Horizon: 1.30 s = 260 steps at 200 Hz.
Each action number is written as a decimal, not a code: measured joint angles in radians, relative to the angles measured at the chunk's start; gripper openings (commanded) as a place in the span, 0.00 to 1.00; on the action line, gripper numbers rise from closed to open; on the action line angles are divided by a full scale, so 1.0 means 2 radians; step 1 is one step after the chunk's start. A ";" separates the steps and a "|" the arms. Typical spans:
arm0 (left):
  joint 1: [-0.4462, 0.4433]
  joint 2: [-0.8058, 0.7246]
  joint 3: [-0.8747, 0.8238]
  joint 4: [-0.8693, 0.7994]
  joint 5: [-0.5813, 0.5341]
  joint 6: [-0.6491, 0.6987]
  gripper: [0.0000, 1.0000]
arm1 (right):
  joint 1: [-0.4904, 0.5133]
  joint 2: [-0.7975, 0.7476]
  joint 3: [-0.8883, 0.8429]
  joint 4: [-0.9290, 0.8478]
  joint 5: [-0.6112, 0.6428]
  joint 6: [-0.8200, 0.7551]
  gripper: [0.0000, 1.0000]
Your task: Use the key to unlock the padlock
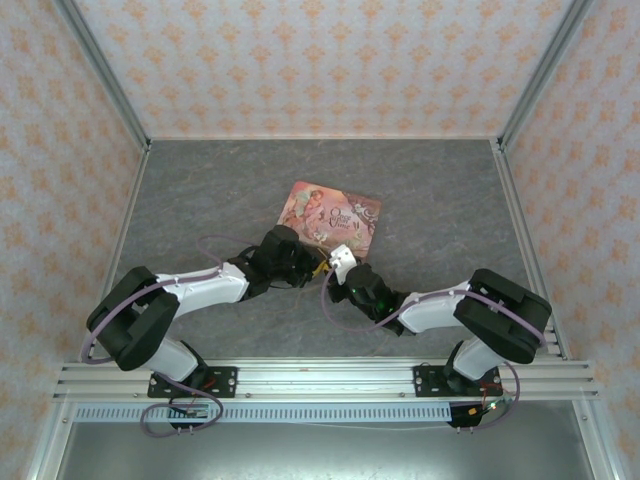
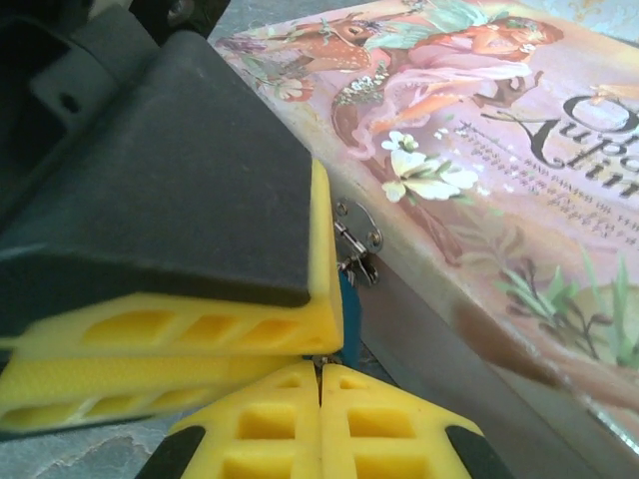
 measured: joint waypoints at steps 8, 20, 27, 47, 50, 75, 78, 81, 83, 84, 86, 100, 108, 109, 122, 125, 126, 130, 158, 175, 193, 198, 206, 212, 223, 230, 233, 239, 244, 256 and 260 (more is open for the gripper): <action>-0.001 0.000 0.001 0.000 0.002 0.003 0.29 | -0.001 0.001 0.000 -0.002 0.000 0.009 0.00; -0.003 0.000 0.001 0.000 0.002 0.006 0.32 | -0.002 0.006 0.001 -0.005 0.000 0.026 0.00; -0.003 0.000 0.001 -0.001 0.002 0.008 0.33 | -0.002 0.009 0.002 -0.005 0.000 0.037 0.00; -0.002 0.000 0.001 -0.004 0.001 0.016 0.39 | -0.002 0.023 0.005 -0.005 -0.002 0.072 0.00; -0.002 -0.001 0.001 -0.005 0.001 0.019 0.40 | -0.002 0.026 0.006 -0.004 -0.002 0.078 0.00; 0.007 -0.012 -0.004 -0.020 0.001 0.030 0.52 | -0.002 0.041 0.006 0.003 -0.007 0.119 0.00; 0.009 -0.015 -0.005 -0.022 0.001 0.033 0.53 | -0.002 0.041 0.006 0.004 -0.007 0.126 0.00; 0.011 -0.019 -0.007 -0.023 0.000 0.033 0.54 | -0.002 0.041 0.006 0.006 -0.008 0.129 0.00; 0.012 -0.021 -0.008 -0.025 0.001 0.035 0.55 | -0.002 0.041 0.006 0.006 -0.008 0.133 0.00; 0.013 -0.023 -0.009 -0.026 0.000 0.037 0.55 | -0.002 0.041 0.006 0.007 -0.009 0.135 0.00; 0.014 -0.025 -0.010 -0.027 0.000 0.036 0.56 | -0.002 0.041 0.006 0.008 -0.009 0.138 0.00; 0.025 -0.046 -0.019 -0.041 0.000 0.045 0.62 | -0.004 0.041 0.004 0.019 -0.013 0.162 0.00; 0.032 -0.058 -0.022 -0.051 0.000 0.051 0.65 | -0.007 0.041 0.002 0.026 -0.017 0.175 0.00; 0.032 -0.060 -0.022 -0.052 -0.001 0.053 0.66 | -0.007 0.041 0.001 0.027 -0.017 0.177 0.00; 0.045 -0.080 -0.025 -0.068 -0.002 0.065 0.70 | -0.013 0.041 -0.006 0.041 -0.028 0.203 0.00; 0.048 -0.084 -0.025 -0.072 -0.002 0.070 0.71 | -0.014 0.041 -0.008 0.044 -0.031 0.211 0.00; 0.049 -0.085 -0.025 -0.073 -0.002 0.070 0.71 | -0.015 0.041 -0.009 0.045 -0.032 0.214 0.00; 0.055 -0.091 -0.025 -0.079 -0.002 0.074 0.73 | -0.017 0.041 -0.011 0.048 -0.034 0.220 0.00; 0.095 -0.119 -0.026 -0.112 -0.001 0.107 0.82 | -0.031 0.042 -0.025 0.074 -0.061 0.282 0.00; 0.122 -0.124 -0.025 -0.133 -0.002 0.127 0.87 | -0.039 0.043 -0.033 0.091 -0.077 0.318 0.00; 0.148 -0.123 -0.020 -0.159 -0.003 0.157 0.92 | -0.052 0.046 -0.040 0.107 -0.097 0.358 0.00; 0.154 -0.121 -0.016 -0.166 -0.003 0.165 0.93 | -0.056 0.047 -0.042 0.111 -0.102 0.368 0.00; 0.163 -0.117 -0.008 -0.175 -0.003 0.179 0.94 | -0.061 0.048 -0.044 0.115 -0.111 0.384 0.00; 0.169 -0.112 0.000 -0.179 -0.003 0.188 0.95 | -0.066 0.048 -0.045 0.117 -0.118 0.395 0.01; 0.177 -0.101 0.015 -0.184 -0.003 0.204 0.97 | -0.073 0.048 -0.046 0.121 -0.127 0.412 0.05; 0.180 -0.093 0.025 -0.187 -0.004 0.214 0.97 | -0.076 0.048 -0.047 0.123 -0.133 0.422 0.07; 0.181 -0.090 0.029 -0.188 -0.004 0.219 0.98 | -0.079 0.048 -0.047 0.124 -0.136 0.427 0.08; 0.181 -0.085 0.036 -0.189 -0.004 0.228 0.98 | -0.082 0.048 -0.048 0.126 -0.141 0.435 0.10; 0.181 -0.082 0.041 -0.190 -0.005 0.233 0.98 | -0.084 0.048 -0.049 0.128 -0.144 0.440 0.11; 0.181 -0.077 0.051 -0.191 -0.012 0.249 0.98 | -0.091 0.048 -0.053 0.131 -0.150 0.452 0.18; 0.181 -0.075 0.055 -0.191 -0.013 0.254 0.98 | -0.093 0.048 -0.055 0.132 -0.152 0.459 0.20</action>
